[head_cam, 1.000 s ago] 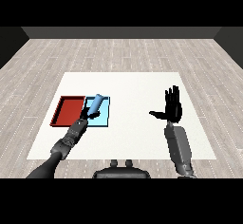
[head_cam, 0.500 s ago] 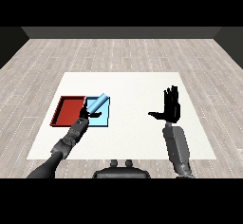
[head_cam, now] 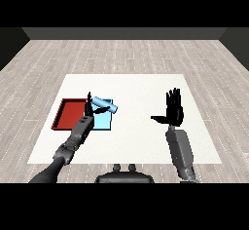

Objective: Pick the blue can and put it in the blue box

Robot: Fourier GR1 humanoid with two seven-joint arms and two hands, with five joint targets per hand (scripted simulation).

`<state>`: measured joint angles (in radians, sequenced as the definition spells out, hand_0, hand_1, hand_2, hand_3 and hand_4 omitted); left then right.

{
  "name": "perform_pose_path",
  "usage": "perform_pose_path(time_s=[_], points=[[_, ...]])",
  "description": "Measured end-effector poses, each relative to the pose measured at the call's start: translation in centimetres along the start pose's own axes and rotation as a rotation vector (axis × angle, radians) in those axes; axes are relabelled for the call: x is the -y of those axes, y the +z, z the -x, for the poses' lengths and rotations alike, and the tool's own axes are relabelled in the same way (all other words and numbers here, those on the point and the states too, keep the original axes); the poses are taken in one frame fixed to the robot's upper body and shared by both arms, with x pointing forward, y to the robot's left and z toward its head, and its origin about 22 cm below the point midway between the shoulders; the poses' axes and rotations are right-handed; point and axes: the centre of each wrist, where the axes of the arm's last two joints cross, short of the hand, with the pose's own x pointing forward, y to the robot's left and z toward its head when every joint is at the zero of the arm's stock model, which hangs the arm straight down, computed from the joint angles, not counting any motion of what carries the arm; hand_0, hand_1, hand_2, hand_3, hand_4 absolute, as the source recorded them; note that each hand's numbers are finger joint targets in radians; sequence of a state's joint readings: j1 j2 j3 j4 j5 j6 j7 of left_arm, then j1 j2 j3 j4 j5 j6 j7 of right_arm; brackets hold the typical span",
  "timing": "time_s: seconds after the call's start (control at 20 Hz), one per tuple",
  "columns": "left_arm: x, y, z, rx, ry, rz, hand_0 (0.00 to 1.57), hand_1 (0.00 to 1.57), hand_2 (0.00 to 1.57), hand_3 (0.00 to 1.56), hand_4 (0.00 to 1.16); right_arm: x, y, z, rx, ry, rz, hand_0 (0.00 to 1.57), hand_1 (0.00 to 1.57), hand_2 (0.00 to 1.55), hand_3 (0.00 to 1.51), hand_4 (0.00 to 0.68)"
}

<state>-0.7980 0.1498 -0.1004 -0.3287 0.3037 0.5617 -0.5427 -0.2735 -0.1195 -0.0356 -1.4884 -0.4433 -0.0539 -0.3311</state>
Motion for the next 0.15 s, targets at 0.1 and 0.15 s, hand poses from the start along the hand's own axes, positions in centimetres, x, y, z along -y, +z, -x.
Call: perform_pose_path(time_s=[0.1, 0.15], points=[[0.31, 0.13, -0.64, 0.099, 0.104, 0.053, 0.0, 0.0, 0.0, 0.0, 0.0, 0.21, -0.01, -0.16, -0.009, 0.014, -0.012, 0.0, 0.0, 0.0, 0.0, 0.0], [0.36, 0.1, -1.1, 0.148, 0.148, 0.075, 0.0, 0.0, 0.0, 0.0, 0.0, 0.52, 0.36, -0.11, -0.023, 0.024, -0.014, 0.0, 0.0, 0.0, 0.0, 0.0]])
